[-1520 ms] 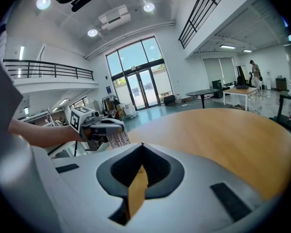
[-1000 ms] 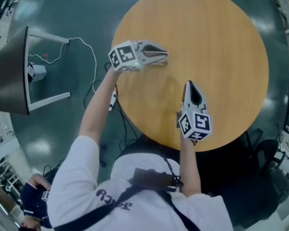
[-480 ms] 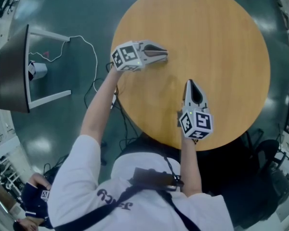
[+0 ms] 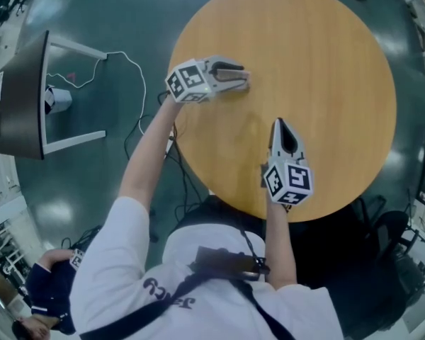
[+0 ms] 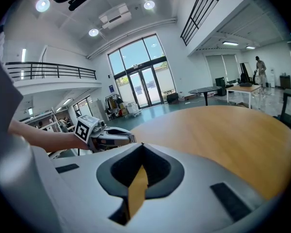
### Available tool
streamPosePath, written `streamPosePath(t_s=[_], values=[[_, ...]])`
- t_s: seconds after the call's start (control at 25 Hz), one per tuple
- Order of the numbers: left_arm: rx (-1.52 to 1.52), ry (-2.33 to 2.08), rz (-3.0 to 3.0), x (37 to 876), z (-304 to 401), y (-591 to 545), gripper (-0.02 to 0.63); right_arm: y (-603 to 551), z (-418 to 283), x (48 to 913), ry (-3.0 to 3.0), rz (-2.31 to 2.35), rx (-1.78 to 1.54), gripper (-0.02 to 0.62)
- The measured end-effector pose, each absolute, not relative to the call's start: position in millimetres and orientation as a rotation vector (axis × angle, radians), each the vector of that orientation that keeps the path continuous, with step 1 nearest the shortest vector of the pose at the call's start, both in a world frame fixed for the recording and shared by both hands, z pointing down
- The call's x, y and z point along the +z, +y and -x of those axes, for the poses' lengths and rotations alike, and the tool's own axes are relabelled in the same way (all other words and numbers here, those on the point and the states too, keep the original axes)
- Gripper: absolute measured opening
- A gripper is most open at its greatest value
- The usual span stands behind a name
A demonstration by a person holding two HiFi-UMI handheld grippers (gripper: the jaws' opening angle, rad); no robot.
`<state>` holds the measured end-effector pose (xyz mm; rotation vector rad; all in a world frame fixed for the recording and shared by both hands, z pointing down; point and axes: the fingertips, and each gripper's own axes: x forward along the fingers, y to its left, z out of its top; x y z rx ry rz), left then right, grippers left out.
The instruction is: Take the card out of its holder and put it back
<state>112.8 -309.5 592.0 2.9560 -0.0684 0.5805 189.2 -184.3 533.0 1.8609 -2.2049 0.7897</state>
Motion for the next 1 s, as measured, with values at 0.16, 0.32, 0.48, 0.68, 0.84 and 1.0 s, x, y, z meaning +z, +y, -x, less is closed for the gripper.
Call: streamPosePath(t_s=[0.16, 0.32, 0.48, 0.68, 0.84, 1.0], values=[[0.589, -0.19, -2.929, 596, -95, -317, 0.176, -181, -184, 534, -2.218, -1.832, 0.795, 0.015], [0.543, -0.389, -2.894, 590, -73, -324, 0.235, -176, -181, 527, -2.243, -1.814, 0.781, 0.015], [0.436, -0.725, -2.864, 570, -35, -334, 0.253, -171, -170, 519, -2.275, -1.795, 0.742, 0.015], [0.308, -1.143, -2.794, 534, 15, -318, 0.253, -157, -147, 504, -2.309, -1.753, 0.671, 0.015], [0.182, -1.32, -2.703, 504, 38, -284, 0.252, -146, -129, 487, -2.337, -1.752, 0.584, 0.015], [0.136, -1.46, -2.628, 478, 52, -247, 0.235, -143, -110, 466, -2.374, -1.775, 0.455, 0.015]])
